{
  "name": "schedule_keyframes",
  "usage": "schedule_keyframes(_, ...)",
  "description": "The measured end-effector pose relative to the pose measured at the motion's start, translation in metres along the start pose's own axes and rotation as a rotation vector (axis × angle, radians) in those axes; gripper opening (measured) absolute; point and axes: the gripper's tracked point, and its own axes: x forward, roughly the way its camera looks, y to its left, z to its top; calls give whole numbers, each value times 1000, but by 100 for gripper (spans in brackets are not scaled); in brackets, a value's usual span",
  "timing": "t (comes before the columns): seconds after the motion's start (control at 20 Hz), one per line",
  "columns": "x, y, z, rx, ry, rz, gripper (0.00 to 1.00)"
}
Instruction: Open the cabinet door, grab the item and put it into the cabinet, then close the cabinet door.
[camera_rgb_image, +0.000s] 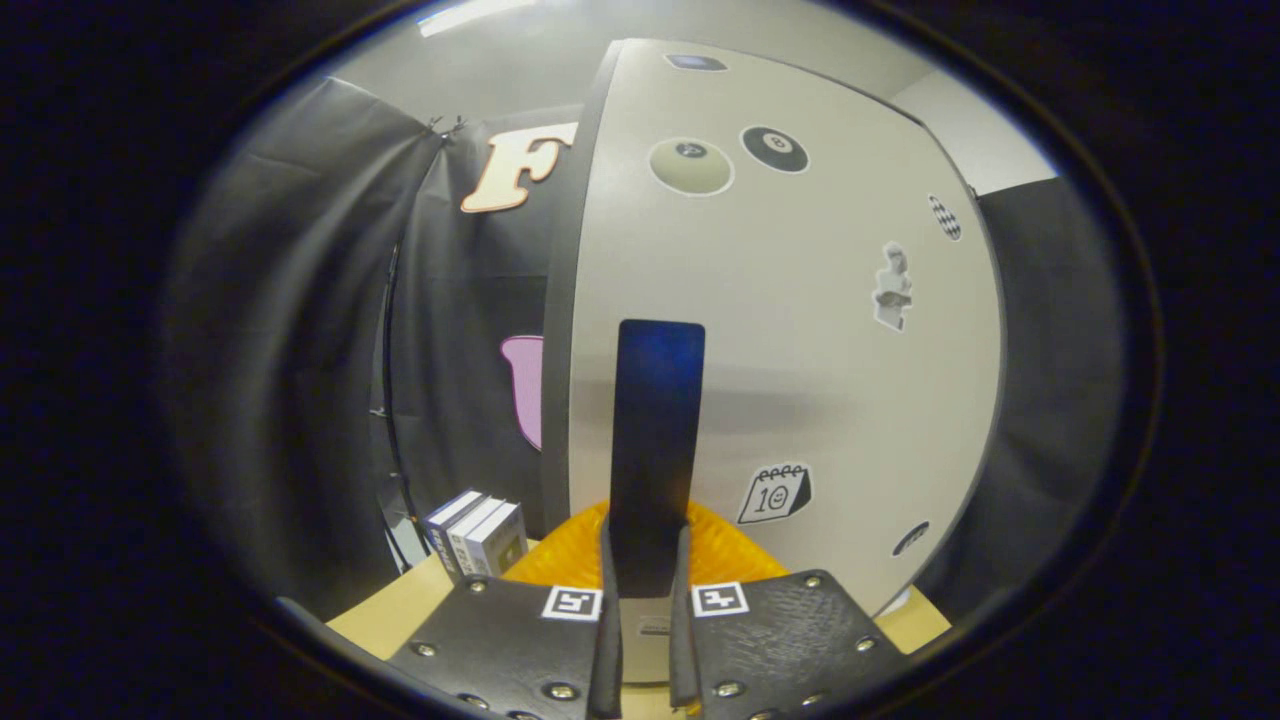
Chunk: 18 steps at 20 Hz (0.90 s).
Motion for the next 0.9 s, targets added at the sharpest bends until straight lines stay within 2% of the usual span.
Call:
schedule_keyframes(0.25,-23,-7,0,25,14,-11,18)
schedule_keyframes(0.5,-83,-37,-3,46,21,-40,18)
schedule_keyframes(0.65,-121,-62,-5,56,25,-77,18)
schedule_keyframes(0.9,-158,-90,-7,71,35,-155,18)
